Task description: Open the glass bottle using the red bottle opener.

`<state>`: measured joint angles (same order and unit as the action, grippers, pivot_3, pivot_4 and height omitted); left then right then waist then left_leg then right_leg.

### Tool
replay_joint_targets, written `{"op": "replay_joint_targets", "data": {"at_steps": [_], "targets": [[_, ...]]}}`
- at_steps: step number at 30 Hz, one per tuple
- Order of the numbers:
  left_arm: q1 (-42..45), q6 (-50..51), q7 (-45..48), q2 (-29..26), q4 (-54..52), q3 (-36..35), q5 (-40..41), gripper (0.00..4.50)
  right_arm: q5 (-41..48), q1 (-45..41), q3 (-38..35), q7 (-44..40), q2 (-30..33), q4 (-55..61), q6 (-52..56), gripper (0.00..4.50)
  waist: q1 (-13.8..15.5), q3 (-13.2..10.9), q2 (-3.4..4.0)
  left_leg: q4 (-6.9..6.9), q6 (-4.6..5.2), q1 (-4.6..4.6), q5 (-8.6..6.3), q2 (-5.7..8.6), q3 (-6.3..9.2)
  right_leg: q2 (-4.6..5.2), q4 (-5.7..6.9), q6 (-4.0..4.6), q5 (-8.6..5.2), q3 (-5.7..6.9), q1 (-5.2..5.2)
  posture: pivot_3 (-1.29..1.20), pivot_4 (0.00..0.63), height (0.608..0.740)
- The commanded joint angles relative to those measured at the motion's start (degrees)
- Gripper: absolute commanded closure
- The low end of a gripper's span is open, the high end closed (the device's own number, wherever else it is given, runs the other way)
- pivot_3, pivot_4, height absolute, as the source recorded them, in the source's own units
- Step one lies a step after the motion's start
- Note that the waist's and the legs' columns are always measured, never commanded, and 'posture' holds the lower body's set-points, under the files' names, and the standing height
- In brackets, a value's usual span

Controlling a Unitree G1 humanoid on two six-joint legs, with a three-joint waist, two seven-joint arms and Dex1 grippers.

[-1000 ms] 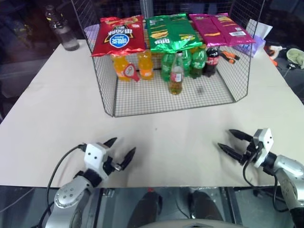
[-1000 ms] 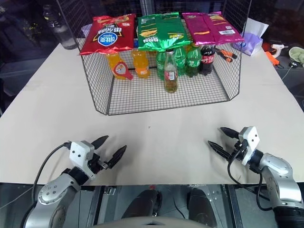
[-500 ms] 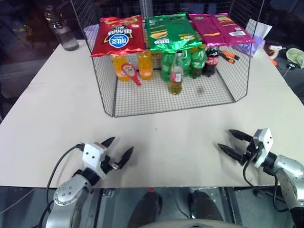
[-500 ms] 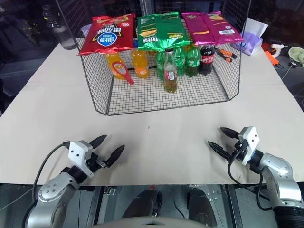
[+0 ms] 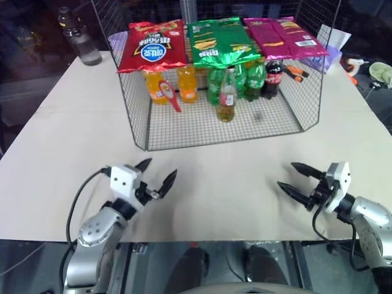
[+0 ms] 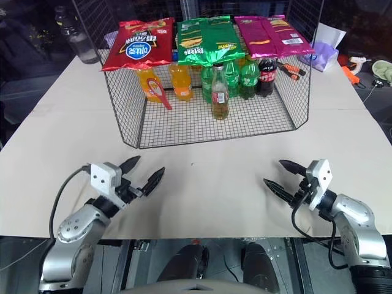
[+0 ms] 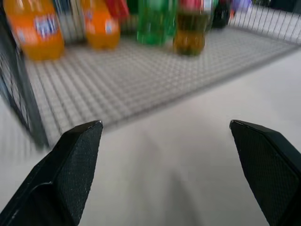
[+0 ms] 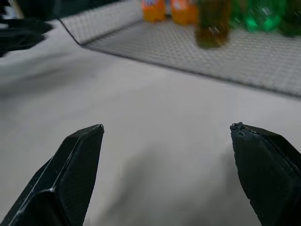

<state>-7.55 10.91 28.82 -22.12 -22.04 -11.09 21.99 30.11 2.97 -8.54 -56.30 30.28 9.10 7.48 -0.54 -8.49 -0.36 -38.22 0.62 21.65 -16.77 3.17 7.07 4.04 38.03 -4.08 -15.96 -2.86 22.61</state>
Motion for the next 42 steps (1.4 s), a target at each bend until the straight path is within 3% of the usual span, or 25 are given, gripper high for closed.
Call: {"op": "replay_joint_targets", "data": {"at_steps": [1,6,14,21,26,29,37,42], "targets": [[6.9,4.1,-5.6,1.6,-2.2,-3.1,4.1,0.0,3.8,-2.6,0.9,1.6,-0.8,6.8,3.1,0.14,0.0,0.0,-0.01,-0.01,-0.03,0.0,0.02,0.0,0.0,-0.01,0.01,0.0,0.0,0.0,0.0,0.0,0.15,0.74],[18.7,7.0,-10.8,4.0,3.3,-4.0,5.3,0.0,6.6,-7.8,3.1,5.0,-1.9,13.5,8.0,0.14,0.0,0.0,-0.03,-0.1,-0.07,0.05,0.04,0.07,0.06,-0.11,0.04,-0.02,0.01,0.08,0.01,0.0,0.15,0.74],[36.6,0.4,-10.8,5.1,22.5,-2.4,1.0,0.0,5.6,-11.3,5.0,7.9,-3.8,14.6,8.2,0.14,-0.1,0.0,-0.07,-0.13,-0.07,0.17,0.06,0.23,0.17,-0.09,-0.03,-0.02,0.01,0.17,0.09,0.0,0.15,0.74],[43.9,-2.8,-7.1,4.9,32.5,-1.4,-0.6,0.0,4.2,-9.3,4.8,8.0,-4.4,14.0,6.0,0.14,-0.2,0.0,-0.09,-0.13,-0.08,0.25,0.06,0.3,0.22,-0.05,-0.03,-0.02,0.0,0.21,0.15,0.0,0.15,0.74],[44.4,-2.3,-4.9,4.9,33.5,-1.2,0.0,0.0,4.0,-8.9,4.4,8.3,-4.6,13.8,5.0,0.14,-0.3,0.0,-0.1,-0.14,-0.08,0.24,0.07,0.3,0.23,-0.07,-0.01,-0.02,0.0,0.21,0.15,0.0,0.15,0.74],[43.2,-1.6,-4.5,5.0,32.5,-1.5,0.2,0.67,4.1,-8.6,4.4,8.4,-4.7,14.2,4.9,0.0,-0.3,0.0,-0.1,-0.14,-0.08,0.24,0.07,0.3,0.24,-0.06,-0.01,-0.02,0.0,0.21,0.15,0.0,0.15,0.74],[42.3,-0.7,-4.1,5.1,31.7,-1.6,0.6,4.45,6.0,-8.7,4.5,6.7,-5.1,14.5,4.5,0.0,-0.2,0.0,-0.1,-0.16,-0.08,0.24,0.07,0.3,0.25,-0.06,0.01,-0.02,0.0,0.21,0.15,0.0,0.15,0.74],[42.0,0.0,-3.9,5.4,31.0,-1.8,1.4,4.45,7.3,-9.8,4.2,6.7,-5.5,14.9,4.6,0.0,-0.3,0.0,-0.1,-0.16,-0.08,0.24,0.07,0.3,0.25,-0.06,0.01,-0.02,0.0,0.21,0.15,0.0,0.15,0.74]]}}
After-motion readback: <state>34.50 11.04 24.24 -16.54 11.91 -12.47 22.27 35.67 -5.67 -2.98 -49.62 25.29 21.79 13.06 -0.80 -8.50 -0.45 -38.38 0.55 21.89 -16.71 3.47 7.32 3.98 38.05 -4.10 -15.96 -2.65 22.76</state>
